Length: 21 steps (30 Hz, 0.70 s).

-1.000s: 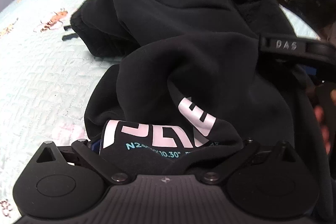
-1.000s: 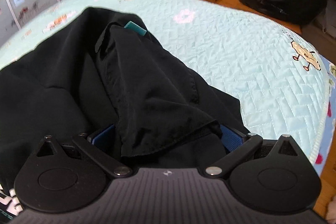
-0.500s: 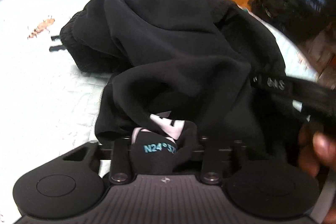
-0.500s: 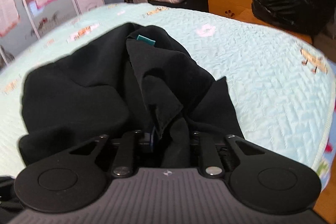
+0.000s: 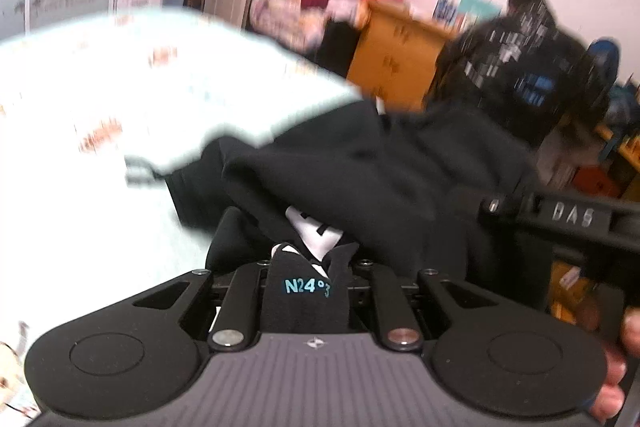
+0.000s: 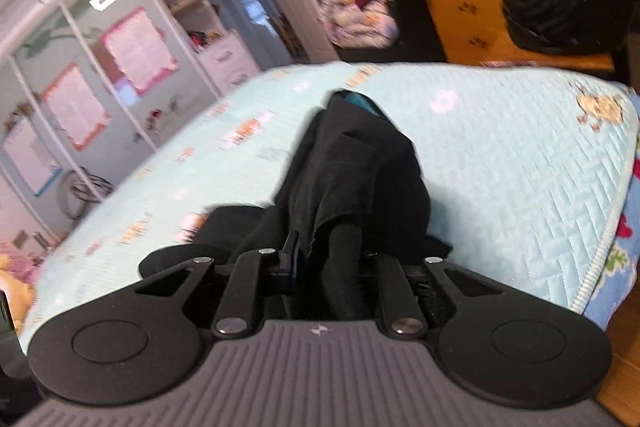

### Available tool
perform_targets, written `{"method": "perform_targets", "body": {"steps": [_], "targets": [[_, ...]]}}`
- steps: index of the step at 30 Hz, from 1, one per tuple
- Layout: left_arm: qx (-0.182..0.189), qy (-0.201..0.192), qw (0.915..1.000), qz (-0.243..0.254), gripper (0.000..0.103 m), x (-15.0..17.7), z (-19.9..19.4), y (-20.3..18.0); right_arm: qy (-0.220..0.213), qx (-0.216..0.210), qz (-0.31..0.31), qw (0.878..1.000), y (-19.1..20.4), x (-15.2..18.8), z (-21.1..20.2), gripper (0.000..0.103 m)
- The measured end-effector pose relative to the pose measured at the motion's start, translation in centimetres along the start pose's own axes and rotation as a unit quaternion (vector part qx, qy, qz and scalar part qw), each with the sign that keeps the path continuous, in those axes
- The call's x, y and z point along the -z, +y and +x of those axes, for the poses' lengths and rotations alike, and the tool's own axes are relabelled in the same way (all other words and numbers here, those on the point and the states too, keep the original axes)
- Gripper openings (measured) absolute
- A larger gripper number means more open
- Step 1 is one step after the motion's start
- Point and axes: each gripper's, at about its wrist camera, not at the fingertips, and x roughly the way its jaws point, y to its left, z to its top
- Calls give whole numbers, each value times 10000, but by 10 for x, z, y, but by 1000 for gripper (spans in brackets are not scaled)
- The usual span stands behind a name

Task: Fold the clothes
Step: 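Lift the black garment with both grippers and swing it over the bed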

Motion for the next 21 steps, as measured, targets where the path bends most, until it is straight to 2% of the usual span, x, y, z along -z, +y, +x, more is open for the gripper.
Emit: {"method": "perform_targets", "body": {"steps": [5,9,15,21], "targets": [[-111,-644,9978,-64,16,-33,-63,5,-301,-492,-129,9983,35,-26,-36,17],[-239,-1190,9926,-71,15,-61,-114,5,-458,-953,-283,9940,66,-44,-62,17],[-550,-1916,9798,143,16,-91,-201,0,-734,-1725,-580,9806,122,-68,-109,17],[-1005,-2523,9617,372,16,-102,-294,0,-894,-2454,-844,9616,183,-83,-147,17]]}}
